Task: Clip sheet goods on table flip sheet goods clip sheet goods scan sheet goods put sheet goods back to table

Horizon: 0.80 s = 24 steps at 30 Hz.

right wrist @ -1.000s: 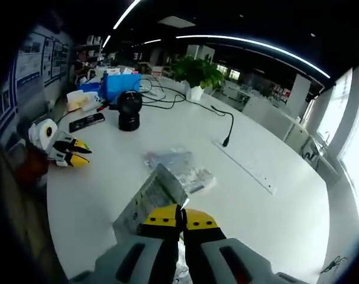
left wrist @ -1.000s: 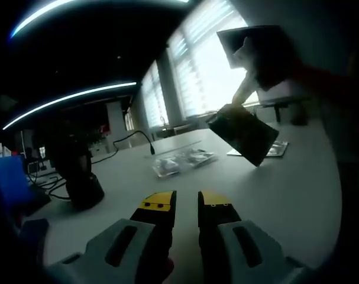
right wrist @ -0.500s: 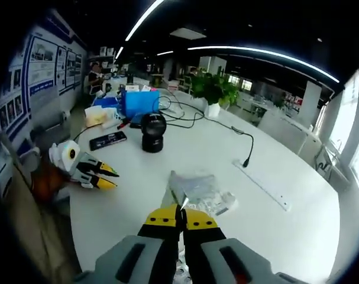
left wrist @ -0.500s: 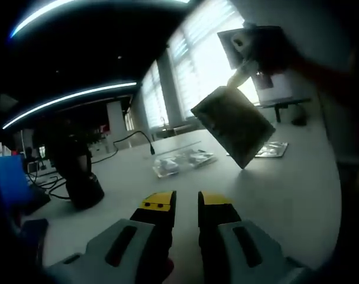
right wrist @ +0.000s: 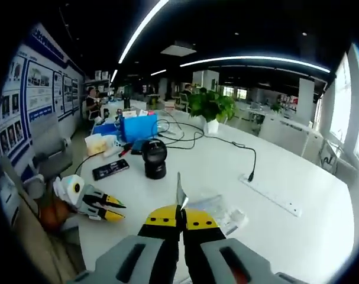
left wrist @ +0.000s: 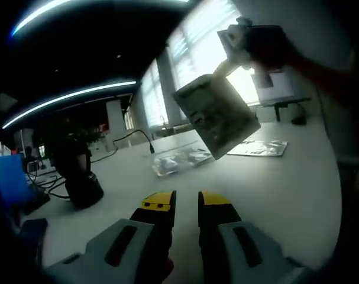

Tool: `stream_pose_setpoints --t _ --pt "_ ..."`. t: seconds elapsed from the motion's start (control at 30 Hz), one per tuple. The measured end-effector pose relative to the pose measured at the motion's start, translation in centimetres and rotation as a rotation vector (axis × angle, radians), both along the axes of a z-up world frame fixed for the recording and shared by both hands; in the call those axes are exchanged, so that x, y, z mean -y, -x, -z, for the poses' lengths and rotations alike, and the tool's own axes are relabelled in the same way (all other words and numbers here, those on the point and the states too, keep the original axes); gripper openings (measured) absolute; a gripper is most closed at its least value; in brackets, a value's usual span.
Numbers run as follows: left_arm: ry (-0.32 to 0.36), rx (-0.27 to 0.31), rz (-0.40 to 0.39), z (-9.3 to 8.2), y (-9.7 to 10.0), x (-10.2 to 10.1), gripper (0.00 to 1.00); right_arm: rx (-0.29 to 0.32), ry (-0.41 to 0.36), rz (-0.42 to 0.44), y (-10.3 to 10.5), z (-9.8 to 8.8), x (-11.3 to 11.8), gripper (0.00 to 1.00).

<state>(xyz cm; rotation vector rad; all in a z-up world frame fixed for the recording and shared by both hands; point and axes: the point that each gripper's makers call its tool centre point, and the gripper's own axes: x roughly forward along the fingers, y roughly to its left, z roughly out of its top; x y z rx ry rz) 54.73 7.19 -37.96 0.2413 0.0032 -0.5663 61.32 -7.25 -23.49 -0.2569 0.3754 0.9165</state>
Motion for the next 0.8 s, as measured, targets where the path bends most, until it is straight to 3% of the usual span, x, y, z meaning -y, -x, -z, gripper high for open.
stream_pose_setpoints --t 0.27,0.67,0.8 --pt "-0.001 -0.002 0.003 0.0 0.0 0.0 0.09 0.037 -0.032 -0.003 -0.8 -1.0 -2.0 0.00" --pt "0.017 -0.008 0.006 0.0 -0.1 -0.1 0.09 0.009 -0.091 0.005 -2.8 -1.6 -5.2 0.00" --pt "0.019 -0.015 -0.004 0.1 -0.2 -0.3 0.09 0.027 -0.084 0.015 -3.6 -1.3 -6.2 0.00"
